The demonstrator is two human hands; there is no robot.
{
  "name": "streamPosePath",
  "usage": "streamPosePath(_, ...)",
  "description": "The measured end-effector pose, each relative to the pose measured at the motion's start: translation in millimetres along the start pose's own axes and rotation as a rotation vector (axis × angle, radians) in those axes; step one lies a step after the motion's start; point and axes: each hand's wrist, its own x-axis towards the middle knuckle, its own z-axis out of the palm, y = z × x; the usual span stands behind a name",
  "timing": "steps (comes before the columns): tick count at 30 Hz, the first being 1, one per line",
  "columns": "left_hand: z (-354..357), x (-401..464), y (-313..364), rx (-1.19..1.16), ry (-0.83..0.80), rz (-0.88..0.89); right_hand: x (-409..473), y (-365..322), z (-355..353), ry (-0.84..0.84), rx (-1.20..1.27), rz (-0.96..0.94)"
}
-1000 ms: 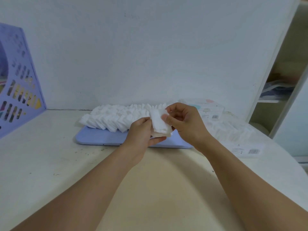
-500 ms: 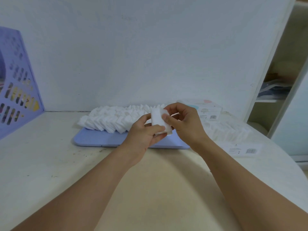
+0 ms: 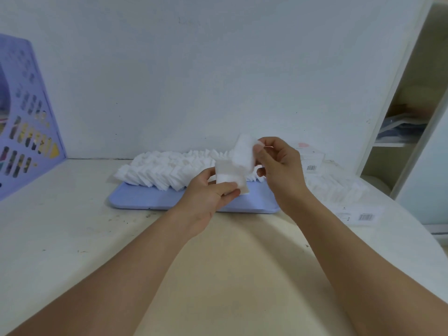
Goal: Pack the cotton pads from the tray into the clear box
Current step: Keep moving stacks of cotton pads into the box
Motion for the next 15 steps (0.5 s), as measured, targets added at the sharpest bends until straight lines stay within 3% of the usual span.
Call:
streamPosePath(3,-2.0,1.5,2.3,-0.018,0.015,0.009,1.9,-3.6,-3.2,-0.081,0.032,0.029)
streamPosePath(8,0.5,-3.1,2.9,0.021,-0.058,0.008,-5.3,2.7,4.5,-0.188,-0.246,-0.032)
streamPosePath(13,0.0,-6.2,13.1,-0.230,-0.117,-0.150,-8.7,7.2,8.3,-0.230,-0.376,-0.065)
streamPosePath(15,3.7,-6.6,11.7,-0.200,-0.061,-0.154,-13.8,7.1,14.4,-0.235,-0.316,-0.059)
